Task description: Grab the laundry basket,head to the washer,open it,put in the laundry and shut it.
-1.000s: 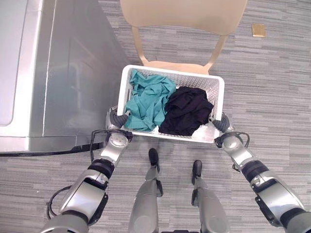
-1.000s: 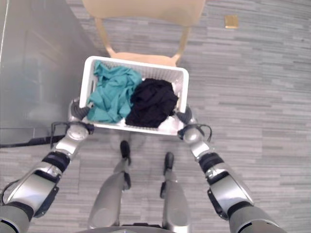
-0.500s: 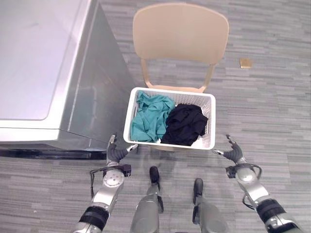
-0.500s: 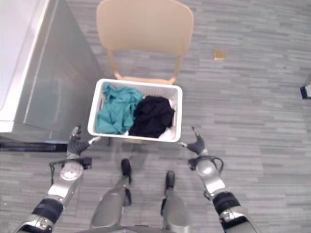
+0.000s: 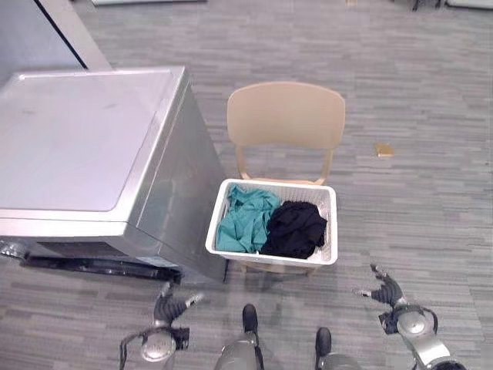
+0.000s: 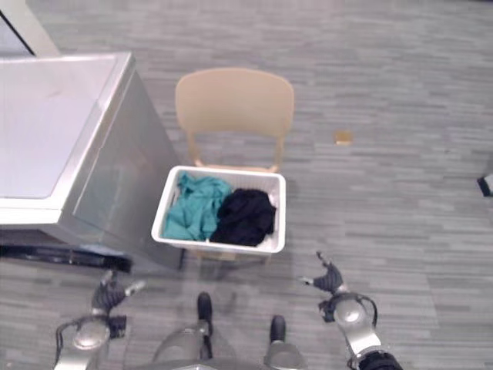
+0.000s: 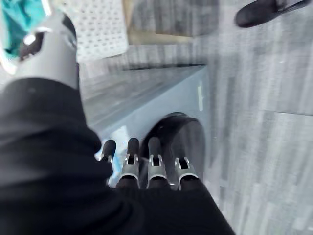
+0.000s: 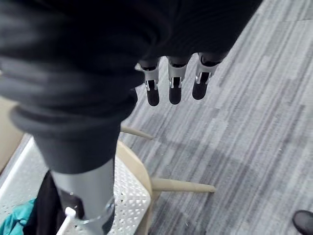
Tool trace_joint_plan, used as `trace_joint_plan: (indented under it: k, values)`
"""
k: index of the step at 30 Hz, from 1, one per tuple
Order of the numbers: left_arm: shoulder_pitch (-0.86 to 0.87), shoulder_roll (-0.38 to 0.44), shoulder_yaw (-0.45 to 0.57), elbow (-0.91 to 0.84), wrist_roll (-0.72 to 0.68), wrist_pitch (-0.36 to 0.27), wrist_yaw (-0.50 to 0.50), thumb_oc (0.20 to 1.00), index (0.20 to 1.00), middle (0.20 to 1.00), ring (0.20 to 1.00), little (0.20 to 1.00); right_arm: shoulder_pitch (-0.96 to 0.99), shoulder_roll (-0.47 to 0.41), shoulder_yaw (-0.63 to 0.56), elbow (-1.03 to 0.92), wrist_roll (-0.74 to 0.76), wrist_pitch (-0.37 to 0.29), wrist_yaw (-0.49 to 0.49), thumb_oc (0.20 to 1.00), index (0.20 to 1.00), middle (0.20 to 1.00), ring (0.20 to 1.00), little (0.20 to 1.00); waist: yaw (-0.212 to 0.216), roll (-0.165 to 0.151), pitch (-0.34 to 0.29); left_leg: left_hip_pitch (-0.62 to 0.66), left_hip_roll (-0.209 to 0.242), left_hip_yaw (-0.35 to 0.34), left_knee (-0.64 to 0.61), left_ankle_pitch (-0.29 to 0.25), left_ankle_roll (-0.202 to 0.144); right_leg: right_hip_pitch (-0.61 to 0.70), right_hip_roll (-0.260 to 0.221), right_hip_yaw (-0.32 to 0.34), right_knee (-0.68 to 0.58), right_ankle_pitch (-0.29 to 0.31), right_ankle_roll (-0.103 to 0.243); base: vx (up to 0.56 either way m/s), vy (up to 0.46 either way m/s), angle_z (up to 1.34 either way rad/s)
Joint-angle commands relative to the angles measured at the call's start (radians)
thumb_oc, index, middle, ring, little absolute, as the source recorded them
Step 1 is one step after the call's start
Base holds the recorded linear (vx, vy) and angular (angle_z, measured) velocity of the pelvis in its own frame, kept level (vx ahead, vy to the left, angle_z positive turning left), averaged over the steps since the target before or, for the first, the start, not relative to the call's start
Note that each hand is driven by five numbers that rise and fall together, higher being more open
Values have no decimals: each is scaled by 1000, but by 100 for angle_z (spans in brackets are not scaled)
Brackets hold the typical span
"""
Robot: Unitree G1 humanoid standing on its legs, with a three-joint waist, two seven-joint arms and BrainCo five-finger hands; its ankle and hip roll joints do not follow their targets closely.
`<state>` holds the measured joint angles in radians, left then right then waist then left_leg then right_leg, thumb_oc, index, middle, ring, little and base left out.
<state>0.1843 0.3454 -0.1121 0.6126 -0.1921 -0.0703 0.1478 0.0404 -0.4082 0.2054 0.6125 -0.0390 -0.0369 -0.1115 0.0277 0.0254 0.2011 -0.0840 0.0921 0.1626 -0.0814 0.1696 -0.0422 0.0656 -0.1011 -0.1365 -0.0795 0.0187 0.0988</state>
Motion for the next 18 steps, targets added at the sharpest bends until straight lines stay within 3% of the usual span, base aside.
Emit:
trace_joint_plan:
  k: [1,6,11,15,18]
  values:
    - [-56,12,11,63,24,-9,-11,1000,1000,1000,1000,1000,-36,2,-8,-3,3,-35,17,1000,1000,1000,1000,1000,19,-17,-11,8,13,-33,62,-116,-32,-66,9,-8,149,-152,4,25,-57,13]
    - [-77,-6,14,196,13,-7,11,1000,1000,1000,1000,1000,-42,28,24,41,26,-40,14,1000,1000,1000,1000,1000,39,-13,5,-24,20,-65,129,-113,-46,-49,19,-34,155,-176,-18,-48,-63,14]
    - [-123,-14,-10,218,2,-21,27,1000,1000,1000,1000,1000,-79,28,58,71,35,-47,-9,1000,1000,1000,1000,1000,68,-16,25,-118,-11,-133,166,-104,-56,-68,11,-93,142,-170,-26,-111,-20,64]
    - [-135,-20,-30,184,4,-21,29,1000,1000,1000,1000,1000,-74,34,44,77,29,-38,-30,1000,1000,1000,1000,1000,47,-32,21,-106,57,-73,147,-109,-55,-76,-44,-190,132,-151,-14,-11,199,85]
    - [-148,-21,-39,173,6,-21,29,1000,1000,1000,1000,1000,-57,45,23,79,42,-34,-34,1000,1000,1000,1000,1000,21,-44,12,-80,134,40,115,-110,-75,-42,-95,-249,137,-160,17,145,296,111]
